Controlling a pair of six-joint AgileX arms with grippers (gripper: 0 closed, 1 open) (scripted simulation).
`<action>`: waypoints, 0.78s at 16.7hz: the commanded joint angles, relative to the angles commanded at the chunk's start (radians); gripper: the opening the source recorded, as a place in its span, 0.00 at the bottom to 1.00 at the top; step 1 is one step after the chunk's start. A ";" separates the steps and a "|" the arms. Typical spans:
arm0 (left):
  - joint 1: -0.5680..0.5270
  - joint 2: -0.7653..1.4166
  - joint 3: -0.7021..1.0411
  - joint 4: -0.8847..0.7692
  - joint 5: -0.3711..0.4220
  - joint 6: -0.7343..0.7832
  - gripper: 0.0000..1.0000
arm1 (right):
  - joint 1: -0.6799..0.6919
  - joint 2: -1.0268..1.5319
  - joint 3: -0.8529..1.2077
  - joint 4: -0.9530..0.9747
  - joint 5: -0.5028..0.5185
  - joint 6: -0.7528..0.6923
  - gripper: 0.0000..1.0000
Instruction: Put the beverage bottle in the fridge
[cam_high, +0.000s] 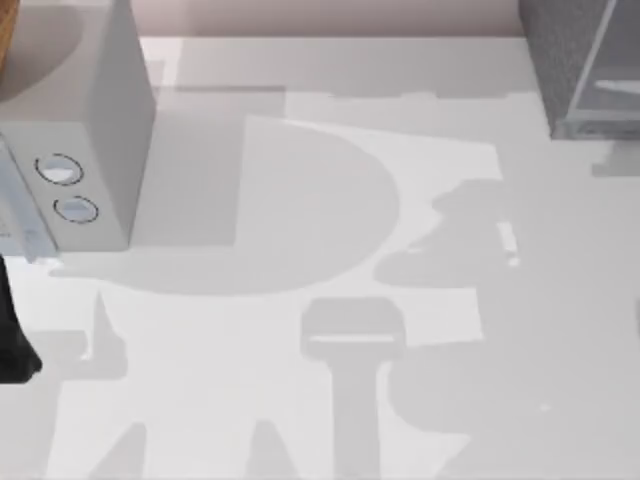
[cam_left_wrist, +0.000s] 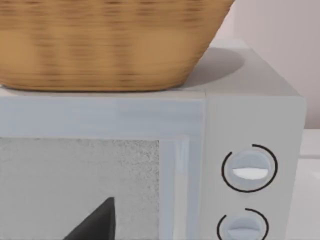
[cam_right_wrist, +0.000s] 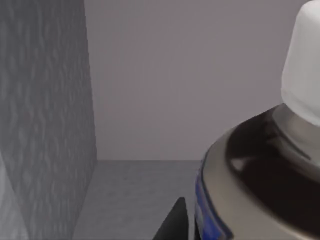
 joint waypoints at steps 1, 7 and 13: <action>0.000 0.000 0.000 0.000 0.000 0.000 1.00 | -0.011 0.095 0.041 0.047 -0.011 0.001 0.01; 0.000 0.000 0.000 0.000 0.000 0.000 1.00 | -0.057 0.443 0.212 0.243 -0.057 0.005 0.01; 0.000 0.000 0.000 0.000 0.000 0.000 1.00 | -0.057 0.473 0.224 0.260 -0.060 0.008 0.01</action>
